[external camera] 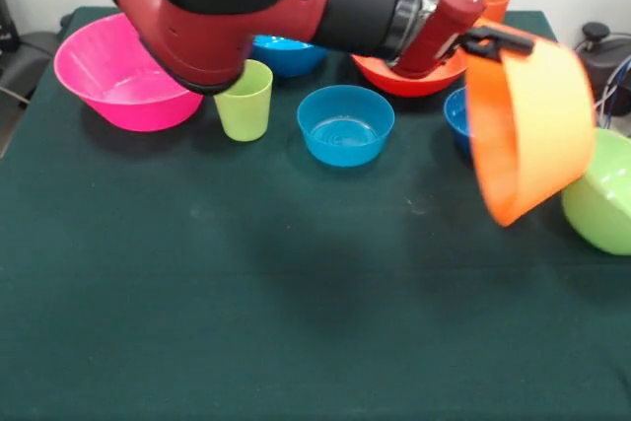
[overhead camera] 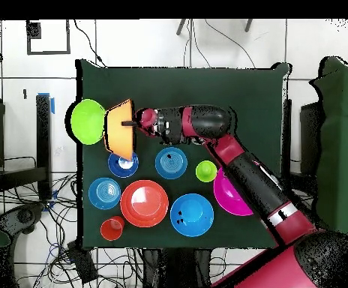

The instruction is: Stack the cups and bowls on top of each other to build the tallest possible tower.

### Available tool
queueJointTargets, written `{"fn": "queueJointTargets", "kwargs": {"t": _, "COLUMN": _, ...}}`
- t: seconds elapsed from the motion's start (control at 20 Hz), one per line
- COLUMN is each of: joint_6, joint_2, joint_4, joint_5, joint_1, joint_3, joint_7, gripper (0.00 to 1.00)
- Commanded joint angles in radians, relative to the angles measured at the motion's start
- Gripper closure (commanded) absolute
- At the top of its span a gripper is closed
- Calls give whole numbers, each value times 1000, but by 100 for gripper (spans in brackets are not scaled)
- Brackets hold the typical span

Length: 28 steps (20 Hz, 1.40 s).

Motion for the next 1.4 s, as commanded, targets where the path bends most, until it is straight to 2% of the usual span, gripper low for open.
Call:
{"fn": "queueJointTargets", "kwargs": {"t": 0.05, "joint_6": 156, "joint_2": 120, "joint_4": 18, "joint_5": 52, "joint_1": 23, "joint_3": 119, "joint_7": -239, "gripper": 100}}
{"fn": "queueJointTargets", "kwargs": {"t": 0.45, "joint_6": 151, "joint_2": 118, "joint_4": 17, "joint_5": 11, "joint_1": 20, "joint_3": 155, "joint_7": -177, "gripper": 100}}
{"fn": "queueJointTargets", "kwargs": {"t": 0.6, "joint_6": 170, "joint_2": 127, "joint_4": -3, "joint_5": -4, "joint_1": 32, "joint_3": 150, "joint_7": -188, "gripper": 100}}
{"fn": "queueJointTargets", "kwargs": {"t": 1.4, "joint_6": 206, "joint_2": 167, "joint_4": -10, "joint_5": 18, "joint_1": 36, "joint_3": 210, "joint_7": -175, "gripper": 100}}
